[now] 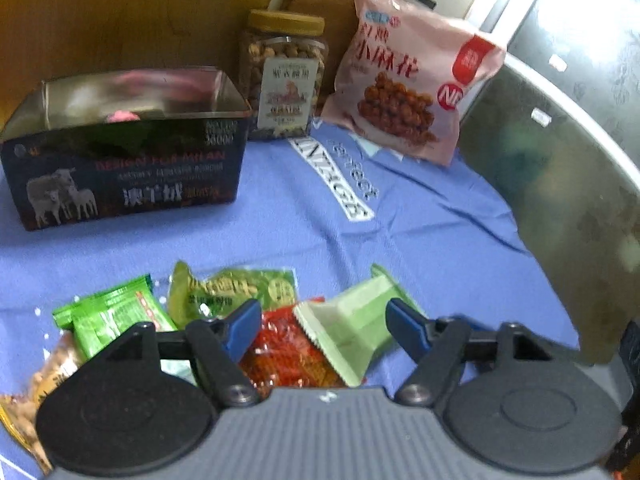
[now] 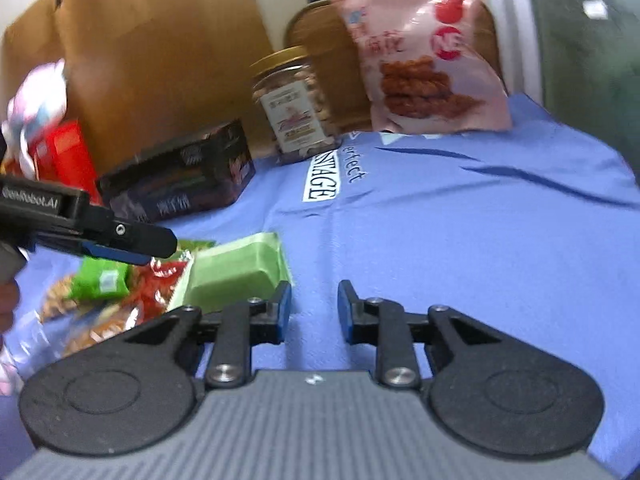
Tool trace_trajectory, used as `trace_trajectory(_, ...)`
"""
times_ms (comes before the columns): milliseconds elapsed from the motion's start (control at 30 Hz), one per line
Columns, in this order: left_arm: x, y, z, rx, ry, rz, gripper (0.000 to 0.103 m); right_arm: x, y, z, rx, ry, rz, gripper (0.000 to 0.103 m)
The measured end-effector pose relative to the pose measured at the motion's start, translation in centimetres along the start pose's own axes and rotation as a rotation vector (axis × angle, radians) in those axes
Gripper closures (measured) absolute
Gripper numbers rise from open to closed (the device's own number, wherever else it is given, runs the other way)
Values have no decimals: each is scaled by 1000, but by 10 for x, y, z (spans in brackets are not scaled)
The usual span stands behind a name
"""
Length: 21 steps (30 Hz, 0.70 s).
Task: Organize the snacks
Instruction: 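Grasp the light green wrapped bar with the left gripper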
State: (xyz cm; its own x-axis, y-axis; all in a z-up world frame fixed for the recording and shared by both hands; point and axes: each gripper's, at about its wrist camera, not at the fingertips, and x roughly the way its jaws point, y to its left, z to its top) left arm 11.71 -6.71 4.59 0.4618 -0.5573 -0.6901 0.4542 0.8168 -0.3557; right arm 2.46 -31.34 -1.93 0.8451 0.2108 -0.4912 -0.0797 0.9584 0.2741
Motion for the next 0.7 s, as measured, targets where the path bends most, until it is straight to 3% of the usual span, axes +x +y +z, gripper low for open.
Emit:
trace_trajectory(167, -8, 4, 7, -25, -26, -18, 30, -11, 1, -7, 44, 9, 79, 62)
trace_trajectory(367, -12, 11, 9, -61, -21, -63, 30, -6, 0, -10, 160, 76, 194, 62)
trace_trajectory(567, -14, 12, 13, -60, -17, -116, 30, -6, -16, -10, 312, 85, 282, 61)
trace_trajectory(700, 1, 10, 17, -60, 6, -133, 30, 2, -12, -4, 316, 100, 313, 62)
